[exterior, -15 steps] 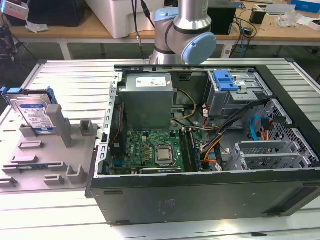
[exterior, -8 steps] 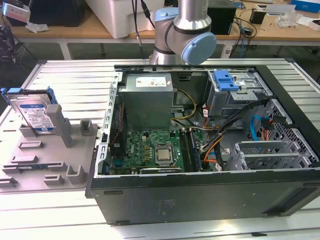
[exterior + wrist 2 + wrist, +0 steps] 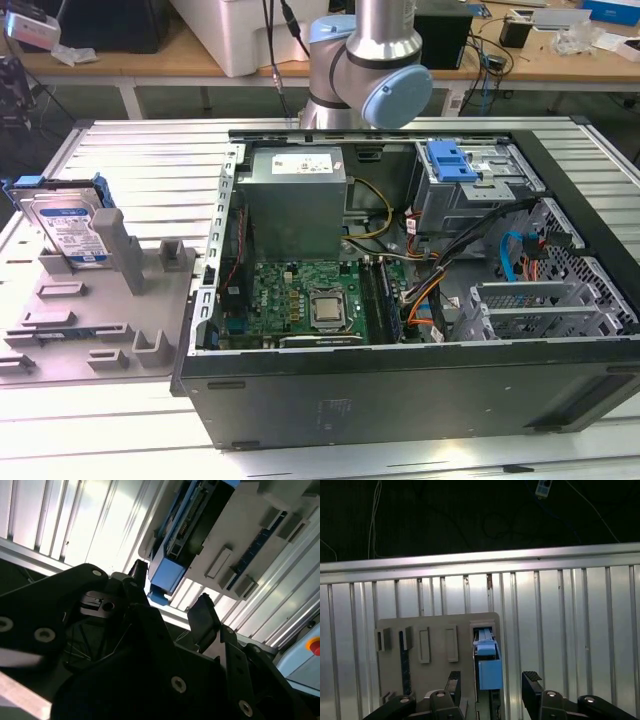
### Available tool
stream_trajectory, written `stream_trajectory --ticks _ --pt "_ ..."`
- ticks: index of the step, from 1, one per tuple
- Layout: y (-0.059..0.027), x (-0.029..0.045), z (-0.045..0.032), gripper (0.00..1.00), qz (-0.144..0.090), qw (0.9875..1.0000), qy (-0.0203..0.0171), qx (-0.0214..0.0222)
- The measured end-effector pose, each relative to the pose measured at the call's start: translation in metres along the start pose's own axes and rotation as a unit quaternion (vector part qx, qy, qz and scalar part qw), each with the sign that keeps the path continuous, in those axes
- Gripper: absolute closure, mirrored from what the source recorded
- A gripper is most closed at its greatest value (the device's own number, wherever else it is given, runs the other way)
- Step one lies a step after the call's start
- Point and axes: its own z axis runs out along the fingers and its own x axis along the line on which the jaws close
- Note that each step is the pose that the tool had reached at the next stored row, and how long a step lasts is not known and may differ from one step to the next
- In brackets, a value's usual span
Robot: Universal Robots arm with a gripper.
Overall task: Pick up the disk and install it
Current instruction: 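Pick up the disk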
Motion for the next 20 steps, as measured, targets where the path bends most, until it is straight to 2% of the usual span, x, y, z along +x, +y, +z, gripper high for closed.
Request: stream_trajectory --ticks 11,20 --pt "0.0009 -0.0017 0.0059 0.40 -0.020 0.9998 0.0071 0.0012" --pt "0.0021 -0.0019 0.0105 0.40 -0.032 0.9994 0.0095 0.0018"
